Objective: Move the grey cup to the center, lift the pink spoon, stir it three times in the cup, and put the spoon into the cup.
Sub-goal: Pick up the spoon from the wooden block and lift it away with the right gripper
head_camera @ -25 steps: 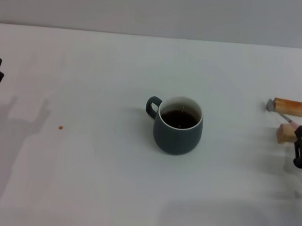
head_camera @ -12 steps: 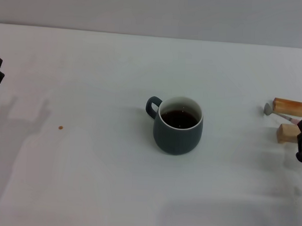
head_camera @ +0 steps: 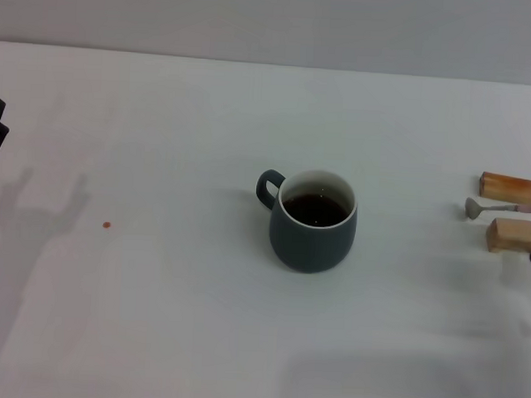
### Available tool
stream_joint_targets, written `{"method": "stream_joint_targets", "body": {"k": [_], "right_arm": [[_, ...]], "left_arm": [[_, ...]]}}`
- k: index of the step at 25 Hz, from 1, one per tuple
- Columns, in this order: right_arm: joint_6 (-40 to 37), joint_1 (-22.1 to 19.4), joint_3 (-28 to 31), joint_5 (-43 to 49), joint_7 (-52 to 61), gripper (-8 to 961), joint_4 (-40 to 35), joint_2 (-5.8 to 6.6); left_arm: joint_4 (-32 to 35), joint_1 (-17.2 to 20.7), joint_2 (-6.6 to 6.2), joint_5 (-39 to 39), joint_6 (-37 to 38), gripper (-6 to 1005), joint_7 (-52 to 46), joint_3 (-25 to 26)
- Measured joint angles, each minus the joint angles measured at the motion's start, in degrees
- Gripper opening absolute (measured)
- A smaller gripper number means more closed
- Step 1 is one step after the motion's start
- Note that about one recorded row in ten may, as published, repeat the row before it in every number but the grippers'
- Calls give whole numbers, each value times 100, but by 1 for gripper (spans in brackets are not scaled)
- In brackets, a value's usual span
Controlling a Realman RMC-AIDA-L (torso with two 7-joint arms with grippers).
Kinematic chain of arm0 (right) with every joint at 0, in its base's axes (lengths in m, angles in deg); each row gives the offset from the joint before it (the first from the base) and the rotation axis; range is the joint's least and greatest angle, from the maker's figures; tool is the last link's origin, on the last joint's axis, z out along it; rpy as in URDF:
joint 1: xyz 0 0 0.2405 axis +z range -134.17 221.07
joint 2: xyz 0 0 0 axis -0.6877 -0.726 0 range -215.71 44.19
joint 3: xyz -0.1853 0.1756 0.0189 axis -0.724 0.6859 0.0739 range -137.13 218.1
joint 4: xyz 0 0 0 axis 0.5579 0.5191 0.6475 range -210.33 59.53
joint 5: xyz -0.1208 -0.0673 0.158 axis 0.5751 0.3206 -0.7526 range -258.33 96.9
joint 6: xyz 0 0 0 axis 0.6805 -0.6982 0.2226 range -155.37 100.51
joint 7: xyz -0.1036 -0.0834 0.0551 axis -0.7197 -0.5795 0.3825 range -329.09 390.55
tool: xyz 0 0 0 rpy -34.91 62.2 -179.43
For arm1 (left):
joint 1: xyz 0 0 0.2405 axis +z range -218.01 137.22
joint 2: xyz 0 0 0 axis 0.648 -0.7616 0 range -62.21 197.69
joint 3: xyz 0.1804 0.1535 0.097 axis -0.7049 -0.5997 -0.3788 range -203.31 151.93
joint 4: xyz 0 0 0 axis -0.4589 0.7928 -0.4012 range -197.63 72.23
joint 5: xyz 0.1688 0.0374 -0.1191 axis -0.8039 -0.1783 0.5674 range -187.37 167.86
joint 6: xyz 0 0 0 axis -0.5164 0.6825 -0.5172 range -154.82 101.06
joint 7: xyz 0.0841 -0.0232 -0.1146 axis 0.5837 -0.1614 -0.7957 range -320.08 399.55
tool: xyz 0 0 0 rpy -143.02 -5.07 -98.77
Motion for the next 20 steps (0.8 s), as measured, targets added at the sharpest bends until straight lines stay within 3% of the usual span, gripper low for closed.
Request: {"method": "stream_joint_targets", "body": {"k": [20], "right_arm": [[-268, 176, 142, -6, 1, 93, -108, 7]], "left_arm": [[0, -29, 0, 0, 0, 846, -34, 0]]}}
